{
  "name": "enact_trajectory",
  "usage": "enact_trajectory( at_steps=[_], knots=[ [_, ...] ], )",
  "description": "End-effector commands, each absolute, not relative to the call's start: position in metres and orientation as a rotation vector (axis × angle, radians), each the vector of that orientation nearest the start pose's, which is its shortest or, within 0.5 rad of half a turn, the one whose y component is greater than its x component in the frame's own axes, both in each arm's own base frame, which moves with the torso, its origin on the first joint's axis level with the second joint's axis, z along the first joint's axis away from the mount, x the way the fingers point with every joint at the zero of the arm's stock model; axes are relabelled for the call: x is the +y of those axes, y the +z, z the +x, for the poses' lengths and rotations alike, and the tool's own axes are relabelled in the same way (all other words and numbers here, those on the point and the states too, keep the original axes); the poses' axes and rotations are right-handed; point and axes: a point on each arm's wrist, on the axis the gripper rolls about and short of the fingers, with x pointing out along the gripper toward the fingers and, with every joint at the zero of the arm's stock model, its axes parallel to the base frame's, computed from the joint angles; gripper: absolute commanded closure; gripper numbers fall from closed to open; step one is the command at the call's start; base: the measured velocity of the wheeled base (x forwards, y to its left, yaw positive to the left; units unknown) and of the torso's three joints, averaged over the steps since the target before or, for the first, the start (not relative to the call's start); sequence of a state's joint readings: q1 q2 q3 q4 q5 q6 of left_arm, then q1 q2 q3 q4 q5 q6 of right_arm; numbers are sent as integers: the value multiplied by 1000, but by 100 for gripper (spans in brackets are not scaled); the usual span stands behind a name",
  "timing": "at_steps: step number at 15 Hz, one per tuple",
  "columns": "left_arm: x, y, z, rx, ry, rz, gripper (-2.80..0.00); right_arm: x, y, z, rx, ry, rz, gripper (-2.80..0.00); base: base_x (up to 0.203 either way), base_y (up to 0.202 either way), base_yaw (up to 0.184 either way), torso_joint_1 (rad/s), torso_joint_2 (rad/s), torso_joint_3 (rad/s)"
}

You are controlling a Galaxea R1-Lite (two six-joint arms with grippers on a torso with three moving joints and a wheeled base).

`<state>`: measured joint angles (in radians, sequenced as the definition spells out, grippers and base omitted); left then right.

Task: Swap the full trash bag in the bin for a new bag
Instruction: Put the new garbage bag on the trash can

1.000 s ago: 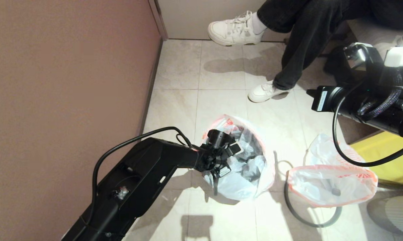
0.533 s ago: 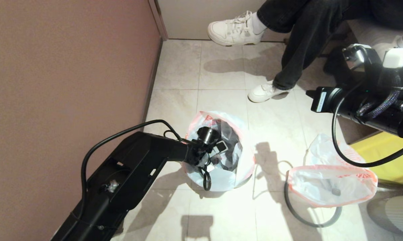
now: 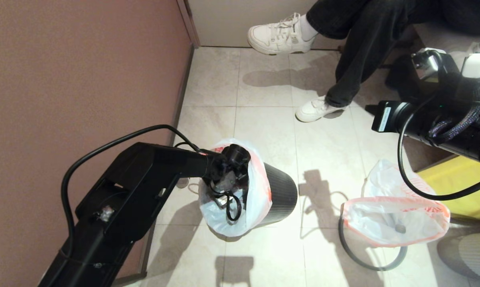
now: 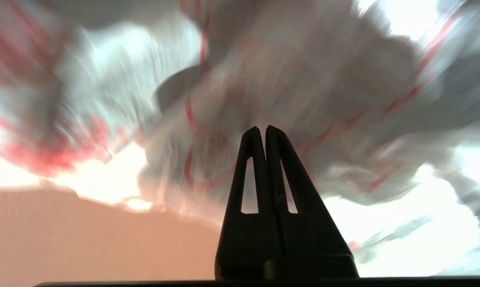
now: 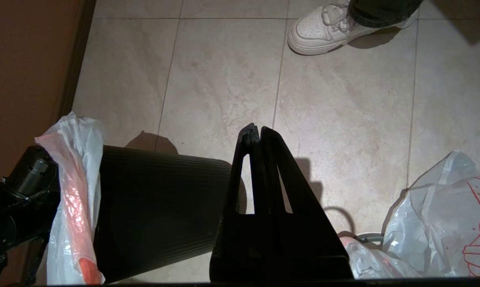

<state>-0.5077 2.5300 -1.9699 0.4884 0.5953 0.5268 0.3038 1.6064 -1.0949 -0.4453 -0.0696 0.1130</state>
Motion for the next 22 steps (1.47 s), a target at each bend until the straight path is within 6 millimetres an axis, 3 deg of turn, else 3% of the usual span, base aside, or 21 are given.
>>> enact_trajectory(
  at_steps=[1, 3, 5, 9, 11, 17, 20, 22],
  knots=[
    [-238, 61, 428, 841, -204, 1006, 0, 88, 275, 288, 71, 228, 102, 0, 0, 0, 0, 0, 0, 0],
    [-263, 39, 438, 693, -312, 977, 0, 85, 273, 291, 75, 218, 103, 0, 0, 0, 0, 0, 0, 0],
    [-281, 4, 444, 591, -476, 946, 0, 85, 272, 292, 79, 215, 103, 0, 0, 0, 0, 0, 0, 0],
    [-287, -37, 447, 563, -611, 898, 0, 83, 272, 293, 80, 209, 103, 0, 0, 0, 0, 0, 0, 0],
    [-292, -42, 448, 516, -625, 877, 0, 83, 272, 293, 80, 210, 103, 0, 0, 0, 0, 0, 0, 0],
    [-300, -31, 454, 330, -760, 769, 0, 83, 273, 290, 77, 235, 104, 0, 0, 0, 0, 0, 0, 0],
    [-296, -45, 455, 349, -821, 752, 0, 83, 273, 290, 79, 235, 102, 0, 0, 0, 0, 0, 0, 0],
    [-294, -40, 457, 333, -810, 745, 0, 84, 272, 290, 80, 238, 102, 0, 0, 0, 0, 0, 0, 0]
  ],
)
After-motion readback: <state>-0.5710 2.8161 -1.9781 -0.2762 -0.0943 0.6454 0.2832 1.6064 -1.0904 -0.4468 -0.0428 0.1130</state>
